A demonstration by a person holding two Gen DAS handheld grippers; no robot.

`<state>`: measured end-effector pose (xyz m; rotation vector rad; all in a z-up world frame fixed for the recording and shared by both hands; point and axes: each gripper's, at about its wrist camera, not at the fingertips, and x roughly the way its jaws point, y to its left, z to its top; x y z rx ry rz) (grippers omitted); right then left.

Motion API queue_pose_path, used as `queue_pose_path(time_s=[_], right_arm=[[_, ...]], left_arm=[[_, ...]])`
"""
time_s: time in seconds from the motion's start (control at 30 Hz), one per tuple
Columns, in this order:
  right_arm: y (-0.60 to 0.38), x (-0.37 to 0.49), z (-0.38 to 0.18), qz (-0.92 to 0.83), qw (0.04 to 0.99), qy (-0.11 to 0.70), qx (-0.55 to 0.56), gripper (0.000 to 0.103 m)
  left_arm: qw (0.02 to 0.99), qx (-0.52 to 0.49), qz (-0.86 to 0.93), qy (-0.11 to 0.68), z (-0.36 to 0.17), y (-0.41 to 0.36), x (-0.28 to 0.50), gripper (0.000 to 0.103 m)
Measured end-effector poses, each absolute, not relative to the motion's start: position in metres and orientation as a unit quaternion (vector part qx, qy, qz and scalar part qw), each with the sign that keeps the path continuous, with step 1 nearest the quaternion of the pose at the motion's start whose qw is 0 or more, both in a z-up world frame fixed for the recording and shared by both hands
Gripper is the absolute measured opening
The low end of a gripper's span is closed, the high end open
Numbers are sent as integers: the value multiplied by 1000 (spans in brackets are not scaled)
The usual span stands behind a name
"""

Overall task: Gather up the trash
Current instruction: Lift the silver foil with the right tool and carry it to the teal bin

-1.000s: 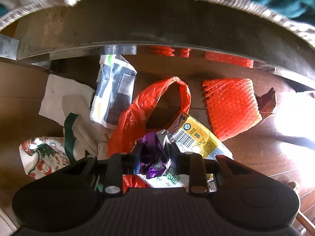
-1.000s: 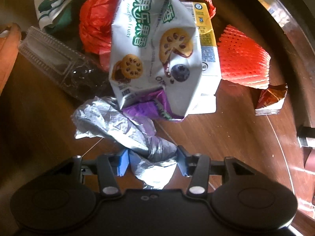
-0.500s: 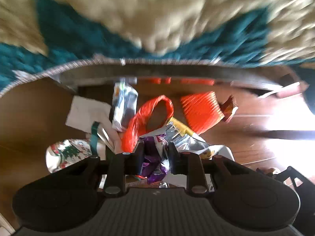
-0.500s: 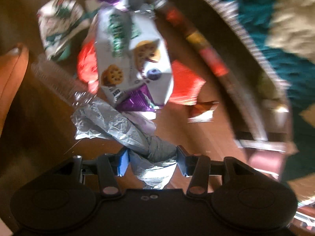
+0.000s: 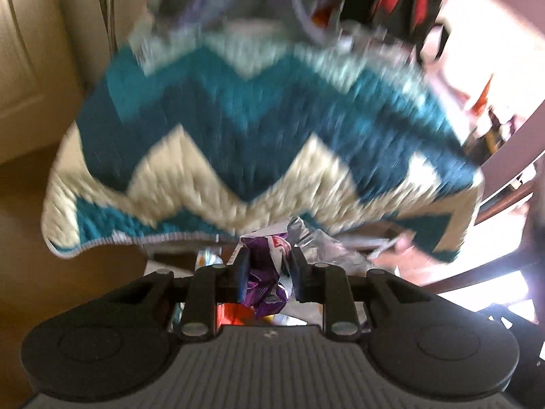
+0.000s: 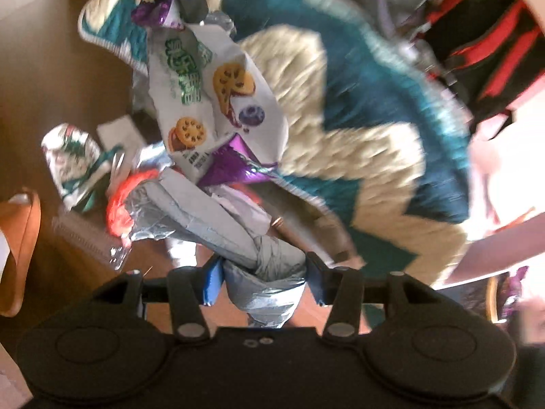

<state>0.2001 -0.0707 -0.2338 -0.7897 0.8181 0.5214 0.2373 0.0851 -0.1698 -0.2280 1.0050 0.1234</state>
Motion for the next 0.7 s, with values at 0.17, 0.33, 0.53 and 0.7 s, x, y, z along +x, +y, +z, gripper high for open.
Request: queue_pose_path(time_s=[0.17,0.33,0.53,0.7], right_arm=[[-90,185,-182,222,840,343,-357,48],[-119,167,-118,197,874,305,-322,48],[-167,144,-51,163,905,279,-278,48],[-215,129,0,132,929,264,-222,48]], left_arm=[[897,-117,47,424,-98,84,220,24],[918,-109,19,380,-43,62,199,24],[938,-93,-15,335,12,25,179,24],[951,-79,-43,297,53,-6,173,24]])
